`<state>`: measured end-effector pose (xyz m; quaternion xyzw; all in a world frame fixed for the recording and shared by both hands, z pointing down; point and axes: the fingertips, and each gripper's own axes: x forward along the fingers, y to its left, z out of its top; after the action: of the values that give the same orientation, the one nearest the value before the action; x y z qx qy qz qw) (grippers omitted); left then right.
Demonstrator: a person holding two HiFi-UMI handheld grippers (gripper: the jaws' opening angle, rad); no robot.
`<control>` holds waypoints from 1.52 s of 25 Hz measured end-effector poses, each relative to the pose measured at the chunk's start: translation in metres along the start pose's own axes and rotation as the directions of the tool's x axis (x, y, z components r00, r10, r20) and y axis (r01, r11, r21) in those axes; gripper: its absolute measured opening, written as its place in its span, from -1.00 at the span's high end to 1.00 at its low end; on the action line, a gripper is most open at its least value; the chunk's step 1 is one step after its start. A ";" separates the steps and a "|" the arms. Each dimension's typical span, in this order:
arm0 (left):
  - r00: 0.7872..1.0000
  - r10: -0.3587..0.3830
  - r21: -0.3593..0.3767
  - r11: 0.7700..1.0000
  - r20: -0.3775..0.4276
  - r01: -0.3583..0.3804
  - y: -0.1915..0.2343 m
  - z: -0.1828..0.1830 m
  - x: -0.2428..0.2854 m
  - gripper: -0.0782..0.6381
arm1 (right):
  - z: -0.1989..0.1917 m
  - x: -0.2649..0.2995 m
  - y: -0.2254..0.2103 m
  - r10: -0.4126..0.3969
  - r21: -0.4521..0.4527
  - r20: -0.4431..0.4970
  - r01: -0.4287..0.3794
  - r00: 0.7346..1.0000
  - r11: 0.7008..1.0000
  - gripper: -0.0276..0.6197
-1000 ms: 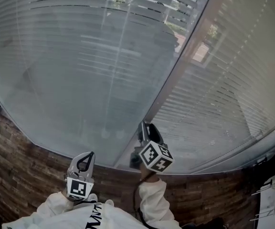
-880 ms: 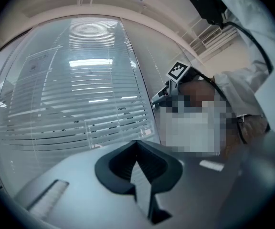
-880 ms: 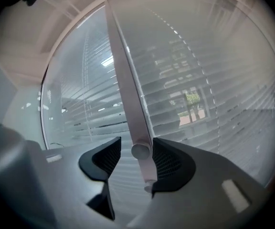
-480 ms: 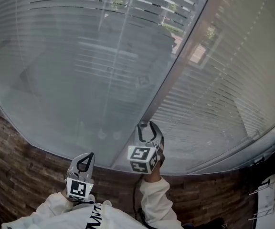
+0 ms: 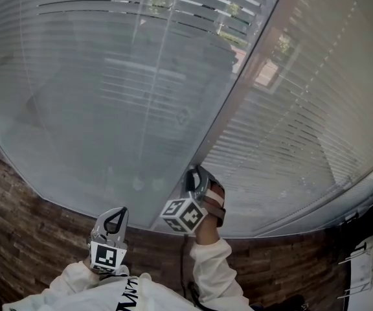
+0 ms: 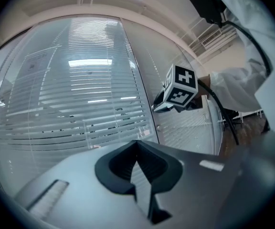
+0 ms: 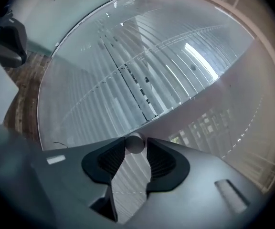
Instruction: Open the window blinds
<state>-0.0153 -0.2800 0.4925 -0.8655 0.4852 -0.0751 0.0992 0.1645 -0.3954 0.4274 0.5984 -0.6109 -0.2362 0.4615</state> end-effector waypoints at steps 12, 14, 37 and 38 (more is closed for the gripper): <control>1.000 0.000 -0.005 1.000 -0.004 0.000 0.001 -0.003 0.001 0.78 | 0.001 0.000 -0.004 0.073 0.406 0.076 -0.097 0.994 0.909 0.52; 1.000 -0.001 -0.004 1.000 -0.004 0.001 0.000 -0.002 0.001 0.78 | 0.000 -0.001 -0.005 0.084 0.492 0.099 -0.122 0.992 0.862 0.52; 1.000 0.013 0.005 1.000 -0.014 -0.013 -0.002 0.002 -0.001 0.78 | -0.011 0.002 -0.014 0.018 0.935 0.355 -0.355 0.935 0.000 0.52; 1.000 0.015 0.005 1.000 -0.014 -0.015 -0.003 0.002 -0.001 0.78 | -0.012 0.002 -0.014 0.007 0.931 0.364 -0.363 0.931 -0.040 0.52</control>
<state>-0.0131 -0.2773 0.4910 -0.8610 0.4922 -0.0817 0.0985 0.1820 -0.3963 0.4213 0.6218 -0.7228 0.2591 -0.1543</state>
